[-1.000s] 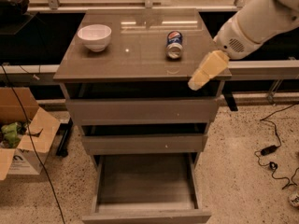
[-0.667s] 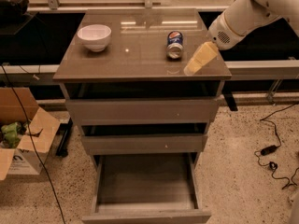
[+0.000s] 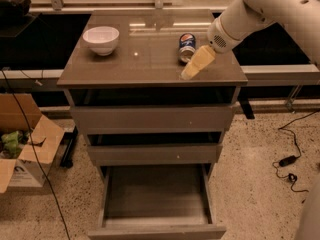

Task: Place pepsi can into bottom drawer

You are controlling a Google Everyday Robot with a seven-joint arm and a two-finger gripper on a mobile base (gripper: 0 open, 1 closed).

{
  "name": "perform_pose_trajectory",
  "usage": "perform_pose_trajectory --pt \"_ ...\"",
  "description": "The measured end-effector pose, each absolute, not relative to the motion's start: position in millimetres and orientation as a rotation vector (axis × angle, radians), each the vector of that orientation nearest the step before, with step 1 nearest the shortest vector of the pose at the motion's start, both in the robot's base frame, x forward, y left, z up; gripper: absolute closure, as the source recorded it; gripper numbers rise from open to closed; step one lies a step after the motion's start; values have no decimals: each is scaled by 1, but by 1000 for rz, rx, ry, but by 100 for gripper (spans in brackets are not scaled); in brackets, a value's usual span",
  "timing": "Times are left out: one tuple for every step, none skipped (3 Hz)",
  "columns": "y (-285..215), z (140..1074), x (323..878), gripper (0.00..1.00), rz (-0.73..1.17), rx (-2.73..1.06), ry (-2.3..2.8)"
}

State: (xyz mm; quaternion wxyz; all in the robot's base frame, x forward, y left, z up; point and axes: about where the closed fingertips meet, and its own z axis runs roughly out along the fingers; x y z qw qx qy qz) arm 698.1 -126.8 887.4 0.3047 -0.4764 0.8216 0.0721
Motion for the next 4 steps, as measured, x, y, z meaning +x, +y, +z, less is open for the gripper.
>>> perform_pose_trajectory --pt "-120 886 724 0 176 -1207 2158" --pt "-122 881 752 0 197 -1137 2145" --pt "-132 868 773 0 250 -1073 2149" --pt "-140 856 790 0 301 -1021 2148"
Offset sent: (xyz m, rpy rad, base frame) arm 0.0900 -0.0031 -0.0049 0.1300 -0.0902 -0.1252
